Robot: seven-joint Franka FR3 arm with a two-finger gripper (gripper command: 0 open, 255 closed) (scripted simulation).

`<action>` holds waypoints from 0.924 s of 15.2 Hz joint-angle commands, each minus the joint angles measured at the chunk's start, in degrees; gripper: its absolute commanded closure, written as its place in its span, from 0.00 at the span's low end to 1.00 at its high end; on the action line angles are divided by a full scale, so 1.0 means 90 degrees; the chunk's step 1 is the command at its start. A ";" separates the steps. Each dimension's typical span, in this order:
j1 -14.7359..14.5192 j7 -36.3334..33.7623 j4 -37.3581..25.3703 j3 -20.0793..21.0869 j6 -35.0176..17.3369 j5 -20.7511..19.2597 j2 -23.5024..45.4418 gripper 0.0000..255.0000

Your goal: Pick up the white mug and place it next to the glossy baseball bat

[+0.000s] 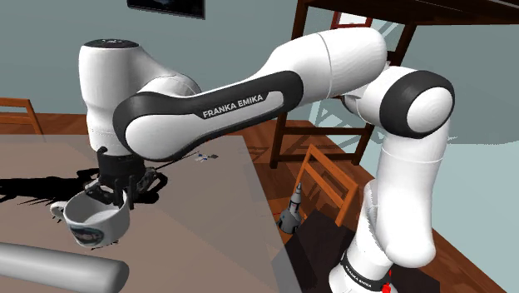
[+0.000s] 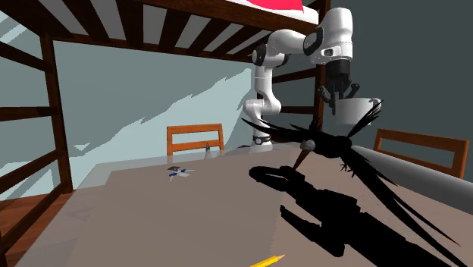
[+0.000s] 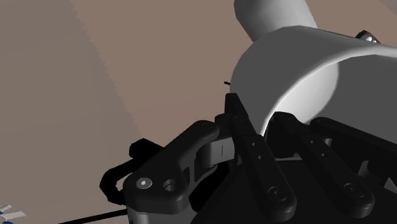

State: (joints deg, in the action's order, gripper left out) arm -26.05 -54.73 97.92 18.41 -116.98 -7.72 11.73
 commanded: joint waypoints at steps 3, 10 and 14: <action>-0.0442 -0.0612 -0.0763 0.0149 0.0284 -0.0297 0.0559 1.00; -0.1372 -0.1499 -0.2510 0.0265 0.0976 -0.0823 0.1766 1.00; -0.2043 -0.1853 -0.4007 0.0233 0.1591 -0.1114 0.2705 1.00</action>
State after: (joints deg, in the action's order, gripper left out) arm -42.46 -70.59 67.06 20.61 -105.23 -16.96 33.33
